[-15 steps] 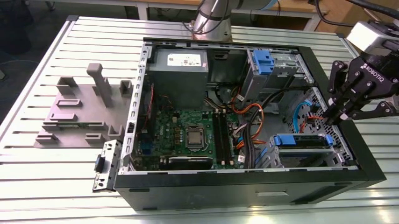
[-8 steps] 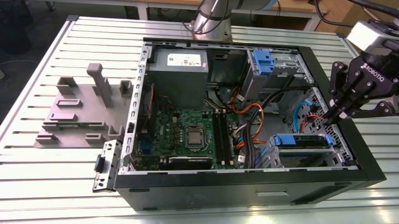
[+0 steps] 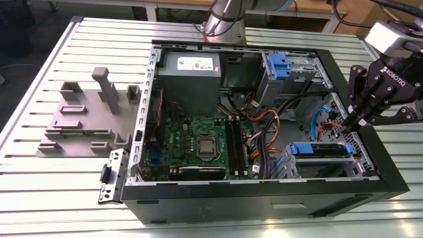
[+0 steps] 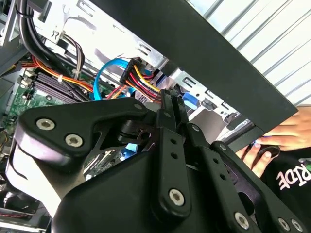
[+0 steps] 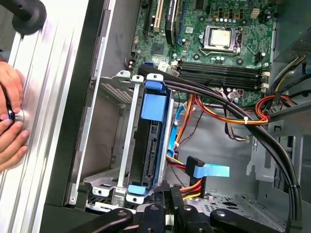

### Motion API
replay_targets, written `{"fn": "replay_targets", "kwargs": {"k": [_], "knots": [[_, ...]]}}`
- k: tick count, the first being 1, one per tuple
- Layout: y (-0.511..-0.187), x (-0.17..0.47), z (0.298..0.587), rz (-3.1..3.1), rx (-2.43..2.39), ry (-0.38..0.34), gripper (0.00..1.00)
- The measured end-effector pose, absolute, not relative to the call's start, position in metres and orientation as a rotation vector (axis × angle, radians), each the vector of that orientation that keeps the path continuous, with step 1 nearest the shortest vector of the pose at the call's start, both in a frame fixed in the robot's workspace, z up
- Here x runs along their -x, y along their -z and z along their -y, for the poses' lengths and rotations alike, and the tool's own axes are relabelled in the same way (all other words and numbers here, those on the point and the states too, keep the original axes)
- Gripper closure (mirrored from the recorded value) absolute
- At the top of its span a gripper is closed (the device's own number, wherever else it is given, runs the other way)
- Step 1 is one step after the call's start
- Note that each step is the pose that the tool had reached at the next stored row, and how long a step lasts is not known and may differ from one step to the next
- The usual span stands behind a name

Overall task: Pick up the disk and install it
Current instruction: 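Insert the first disk wire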

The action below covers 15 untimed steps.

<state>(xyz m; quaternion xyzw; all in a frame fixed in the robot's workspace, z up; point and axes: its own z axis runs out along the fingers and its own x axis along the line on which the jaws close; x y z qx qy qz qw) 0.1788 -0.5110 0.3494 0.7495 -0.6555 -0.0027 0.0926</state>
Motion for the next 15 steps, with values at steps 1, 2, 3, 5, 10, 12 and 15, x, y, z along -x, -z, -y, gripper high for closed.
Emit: {"fn": "replay_targets", "kwargs": {"k": [1,2,3,5,10,12,15], "knots": [[-0.3494,-0.1786,0.511,1.947,-2.225,0.007,0.83],[-0.3494,-0.1785,0.511,1.947,-2.226,0.007,0.83],[-0.3495,-0.1786,0.511,1.946,-2.226,0.006,0.83],[-0.3494,-0.1785,0.511,1.947,-2.226,0.006,0.83],[-0.3494,-0.1785,0.511,1.947,-2.225,0.006,0.82],[-0.3494,-0.1785,0.511,1.947,-2.225,0.006,0.76],[-0.3492,-0.1785,0.5109,1.947,-2.225,0.006,0.76]]}}
